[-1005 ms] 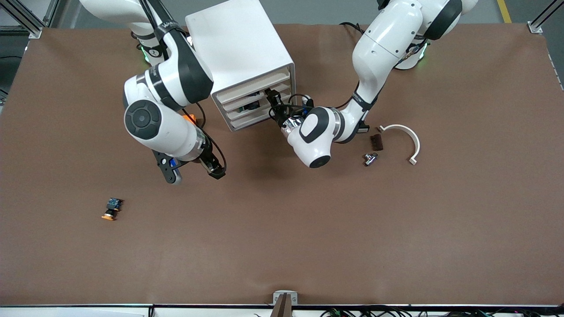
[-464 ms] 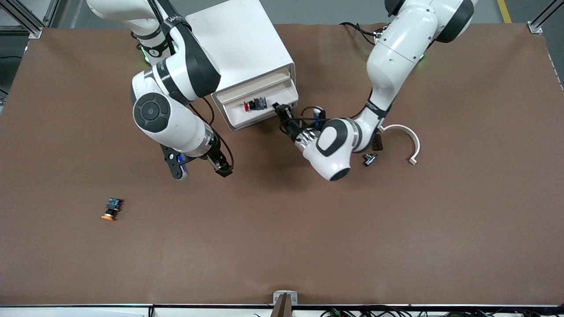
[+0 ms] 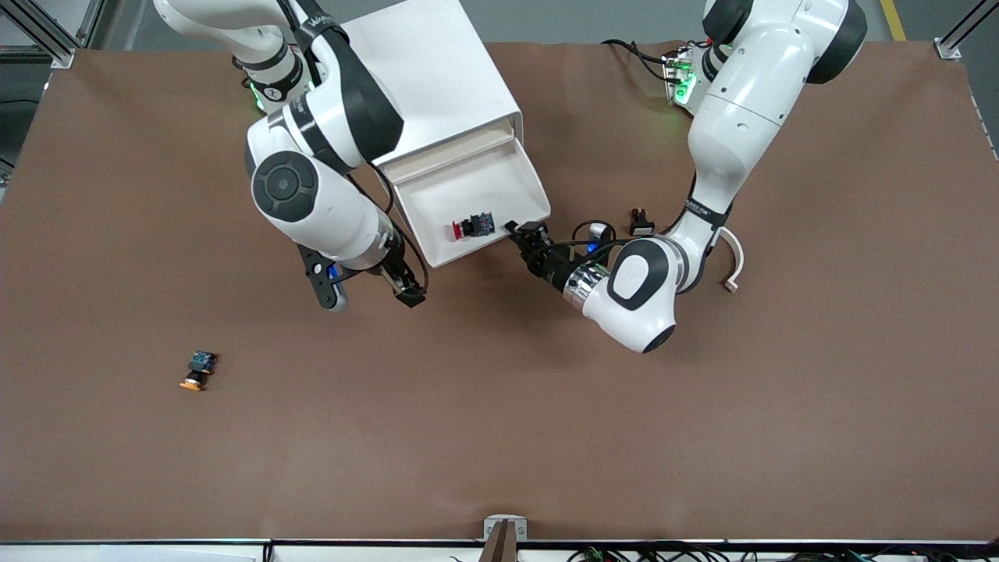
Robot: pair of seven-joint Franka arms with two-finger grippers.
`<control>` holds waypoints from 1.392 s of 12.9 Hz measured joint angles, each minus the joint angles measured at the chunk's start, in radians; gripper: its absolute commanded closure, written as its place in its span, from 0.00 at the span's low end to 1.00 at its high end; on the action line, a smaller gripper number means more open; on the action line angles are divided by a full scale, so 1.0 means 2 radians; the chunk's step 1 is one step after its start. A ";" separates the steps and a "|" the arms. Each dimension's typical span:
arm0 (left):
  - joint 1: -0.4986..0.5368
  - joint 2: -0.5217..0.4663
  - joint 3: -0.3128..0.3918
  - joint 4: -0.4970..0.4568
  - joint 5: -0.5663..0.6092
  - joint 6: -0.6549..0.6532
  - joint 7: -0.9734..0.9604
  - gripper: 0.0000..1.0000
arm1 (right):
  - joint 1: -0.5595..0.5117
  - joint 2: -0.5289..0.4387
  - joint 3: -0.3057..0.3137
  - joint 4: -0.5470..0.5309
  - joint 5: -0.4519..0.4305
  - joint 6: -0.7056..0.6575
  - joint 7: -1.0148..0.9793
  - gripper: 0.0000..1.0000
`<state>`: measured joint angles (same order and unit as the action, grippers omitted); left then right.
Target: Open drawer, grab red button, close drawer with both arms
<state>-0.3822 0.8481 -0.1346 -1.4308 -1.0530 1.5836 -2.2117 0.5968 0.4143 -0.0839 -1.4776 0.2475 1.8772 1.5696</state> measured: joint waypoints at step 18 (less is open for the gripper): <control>0.103 -0.004 0.000 0.080 0.158 -0.048 0.139 0.01 | 0.128 0.003 -0.001 -0.120 -0.015 0.112 0.095 0.11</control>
<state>-0.1767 0.8404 -0.1353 -1.2715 -0.7362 1.4871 -1.9346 0.8519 0.4194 -0.0853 -1.7166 0.2166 2.1017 1.7598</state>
